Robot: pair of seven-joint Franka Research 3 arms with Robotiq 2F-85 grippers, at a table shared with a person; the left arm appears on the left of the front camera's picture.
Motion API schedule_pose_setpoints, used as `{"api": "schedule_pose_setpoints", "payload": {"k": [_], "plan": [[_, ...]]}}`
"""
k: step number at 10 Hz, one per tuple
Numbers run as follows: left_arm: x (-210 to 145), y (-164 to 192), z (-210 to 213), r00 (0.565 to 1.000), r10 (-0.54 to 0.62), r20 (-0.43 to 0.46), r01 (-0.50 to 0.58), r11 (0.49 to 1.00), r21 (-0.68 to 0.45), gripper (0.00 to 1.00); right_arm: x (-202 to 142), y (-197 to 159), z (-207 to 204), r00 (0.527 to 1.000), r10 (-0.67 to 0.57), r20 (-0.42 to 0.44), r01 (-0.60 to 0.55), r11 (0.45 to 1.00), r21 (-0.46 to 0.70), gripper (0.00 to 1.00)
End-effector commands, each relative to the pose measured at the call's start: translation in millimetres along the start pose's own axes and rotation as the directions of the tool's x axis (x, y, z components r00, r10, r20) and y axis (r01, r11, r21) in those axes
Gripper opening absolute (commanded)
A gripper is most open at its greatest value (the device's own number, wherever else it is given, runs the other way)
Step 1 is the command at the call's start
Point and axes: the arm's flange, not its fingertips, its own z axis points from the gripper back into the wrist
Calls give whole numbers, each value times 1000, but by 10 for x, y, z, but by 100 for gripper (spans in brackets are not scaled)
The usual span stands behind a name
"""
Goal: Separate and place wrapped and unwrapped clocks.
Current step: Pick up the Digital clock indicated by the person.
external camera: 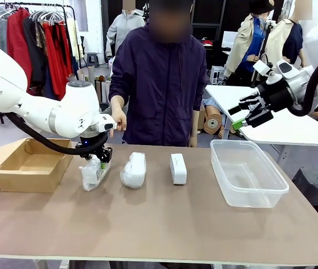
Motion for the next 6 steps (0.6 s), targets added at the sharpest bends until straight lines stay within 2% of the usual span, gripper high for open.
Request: {"api": "schedule_pose_setpoints", "payload": {"k": [1, 2, 3, 4, 6], "plan": [[-56, 26, 218, 1000, -17, 25, 16, 999, 39, 0, 21, 10, 8, 1000, 9, 6, -9, 1000, 3, 100], [-35, 1, 380, 999, -38, 3, 37, 999, 35, 0, 21, 10, 8, 1000, 9, 6, -9, 1000, 3, 100], [-6, -74, 634, 999, -27, -25, 29, 995, 92, 0, 21, 10, 8, 1000, 9, 6, -9, 1000, 3, 100], [14, -132, 834, 999, -35, 13, 33, 993, 113, 0, 21, 10, 8, 1000, 9, 6, -9, 1000, 3, 100], [138, -165, 1285, 999, -22, 24, 17, 982, 190, 0, 21, 10, 8, 1000, 9, 6, -9, 1000, 3, 100]]}}
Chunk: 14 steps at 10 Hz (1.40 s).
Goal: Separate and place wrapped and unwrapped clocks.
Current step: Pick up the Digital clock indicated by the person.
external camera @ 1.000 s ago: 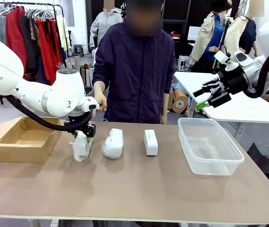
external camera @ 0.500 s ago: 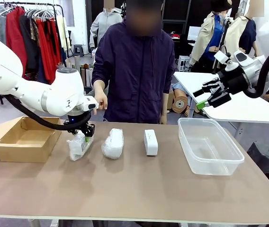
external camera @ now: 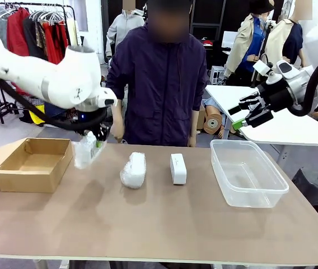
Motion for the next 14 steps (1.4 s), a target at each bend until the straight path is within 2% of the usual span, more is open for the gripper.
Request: {"api": "schedule_pose_setpoints", "payload": {"k": [1, 6, 7, 10, 14], "plan": [[119, -9, 354, 1000, -15, 4, 15, 998, 57, 0, 21, 10, 8, 1000, 9, 6, -9, 1000, 3, 100], [335, -30, 1377, 992, -91, 88, 83, 992, 96, 0, 21, 10, 8, 1000, 9, 6, -9, 1000, 3, 100], [343, -46, 1583, 990, -84, 112, 70, 989, 129, 0, 21, 10, 8, 1000, 9, 6, -9, 1000, 3, 100], [333, -49, 1711, 987, -77, 140, 60, 991, 122, 0, 21, 10, 8, 1000, 9, 6, -9, 1000, 3, 100], [344, -51, 1725, 989, -78, 127, 65, 993, 102, 0, 21, 10, 8, 1000, 9, 6, -9, 1000, 3, 100]]}}
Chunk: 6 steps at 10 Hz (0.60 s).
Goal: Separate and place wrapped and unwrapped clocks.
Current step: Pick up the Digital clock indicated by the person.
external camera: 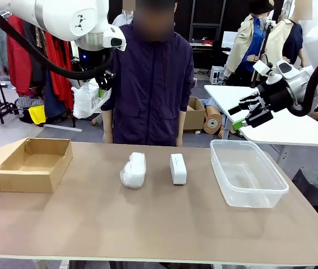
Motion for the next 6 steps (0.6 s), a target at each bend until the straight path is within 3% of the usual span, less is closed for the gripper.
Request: {"api": "schedule_pose_setpoints", "payload": {"k": [1, 6], "plan": [[-4, 7, 28, 1000, 1, 4, -1, 1000, 1, 0, 21, 10, 8, 1000, 9, 6, -9, 1000, 3, 100], [-4, 7, 28, 1000, 1, 4, -1, 1000, 1, 0, 21, 10, 8, 1000, 9, 6, -9, 1000, 3, 100]]}}
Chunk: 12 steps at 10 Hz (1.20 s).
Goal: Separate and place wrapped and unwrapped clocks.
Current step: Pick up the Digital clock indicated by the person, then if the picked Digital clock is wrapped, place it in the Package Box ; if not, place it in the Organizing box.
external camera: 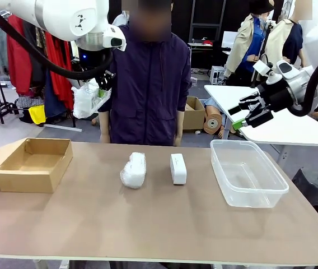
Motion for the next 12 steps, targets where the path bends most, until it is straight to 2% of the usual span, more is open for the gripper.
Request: {"api": "schedule_pose_setpoints", "payload": {"k": [1, 6, 7, 10, 12], "plan": [[-4, 7, 27, 1000, 1, 4, -1, 1000, 1, 0, 21, 10, 8, 1000, 9, 6, -9, 1000, 3, 100], [-51, -26, -61, 999, 40, -5, -41, 999, -16, 0, 21, 10, 8, 1000, 9, 6, -9, 1000, 3, 100], [-52, 59, 23, 999, 32, -8, -32, 999, -18, 0, 21, 10, 8, 1000, 9, 6, -9, 1000, 3, 100], [-77, 11, 42, 998, 53, -30, -55, 997, -58, 0, 21, 10, 8, 1000, 9, 6, -9, 1000, 3, 100], [-162, 64, 84, 998, 16, -54, -22, 994, -107, 0, 21, 10, 8, 1000, 9, 6, -9, 1000, 3, 100]]}}
